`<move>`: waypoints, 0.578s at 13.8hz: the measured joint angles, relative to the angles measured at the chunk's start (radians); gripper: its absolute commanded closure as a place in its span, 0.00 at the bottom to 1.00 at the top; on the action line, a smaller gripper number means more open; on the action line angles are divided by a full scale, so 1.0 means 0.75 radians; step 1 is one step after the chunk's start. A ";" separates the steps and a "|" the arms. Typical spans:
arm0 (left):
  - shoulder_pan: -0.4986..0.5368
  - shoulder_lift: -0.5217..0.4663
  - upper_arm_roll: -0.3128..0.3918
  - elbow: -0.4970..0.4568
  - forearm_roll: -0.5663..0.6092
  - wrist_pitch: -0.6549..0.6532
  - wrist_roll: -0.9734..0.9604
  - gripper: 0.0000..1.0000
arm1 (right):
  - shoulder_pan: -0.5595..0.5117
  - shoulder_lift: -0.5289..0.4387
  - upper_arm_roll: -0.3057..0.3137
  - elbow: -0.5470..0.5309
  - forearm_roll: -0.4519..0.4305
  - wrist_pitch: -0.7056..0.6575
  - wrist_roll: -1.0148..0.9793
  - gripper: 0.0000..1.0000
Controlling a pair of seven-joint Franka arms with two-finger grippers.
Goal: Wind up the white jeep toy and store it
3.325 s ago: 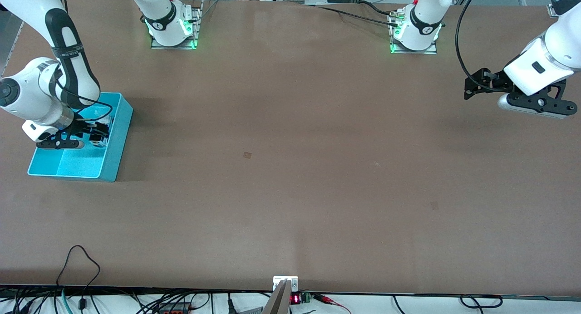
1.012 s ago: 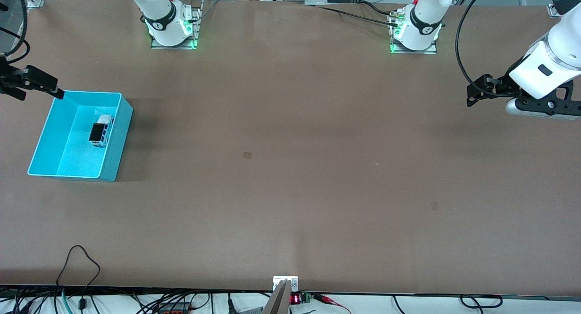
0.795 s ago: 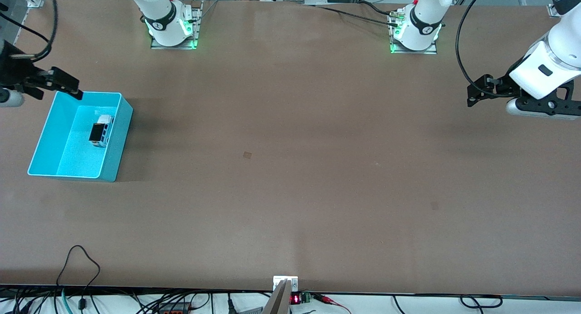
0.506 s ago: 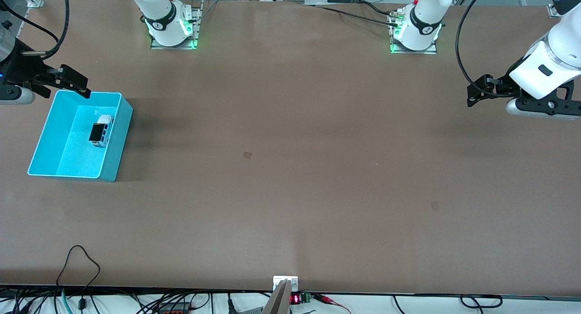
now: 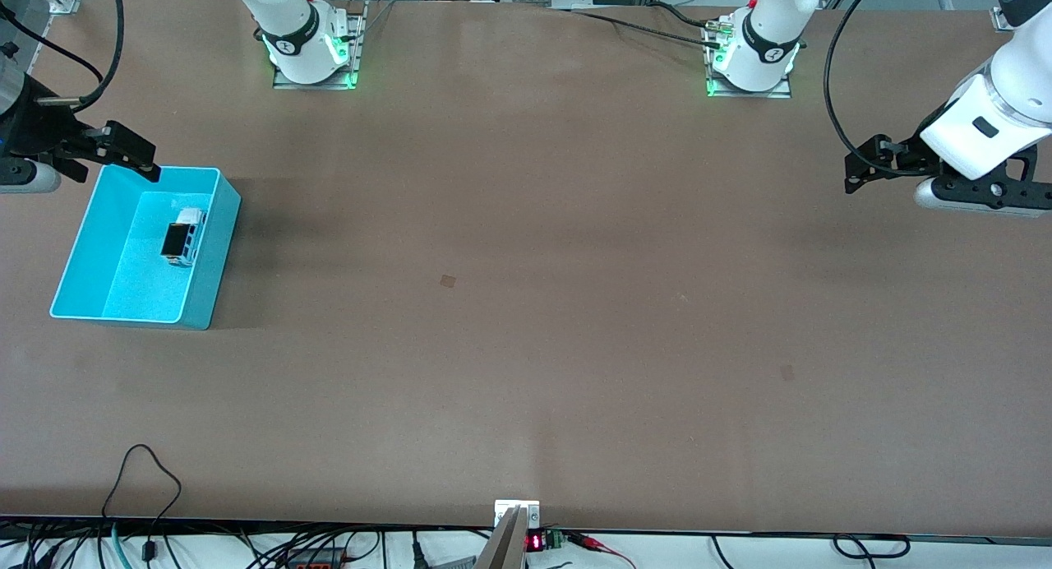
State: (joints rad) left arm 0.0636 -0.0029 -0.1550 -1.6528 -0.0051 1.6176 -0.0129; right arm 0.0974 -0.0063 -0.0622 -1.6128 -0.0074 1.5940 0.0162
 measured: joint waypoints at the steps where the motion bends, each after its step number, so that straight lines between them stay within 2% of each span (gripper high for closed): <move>1: 0.000 0.000 0.000 0.000 0.000 -0.001 0.000 0.00 | 0.000 0.001 0.003 0.000 0.000 0.011 -0.003 0.00; 8: -0.002 0.000 -0.003 0.000 0.000 -0.003 -0.001 0.00 | 0.000 0.002 0.036 0.000 0.000 0.035 -0.004 0.00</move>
State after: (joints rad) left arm 0.0617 -0.0029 -0.1571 -1.6528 -0.0051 1.6154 -0.0134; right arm 0.0977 -0.0052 -0.0349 -1.6129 -0.0073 1.6199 0.0132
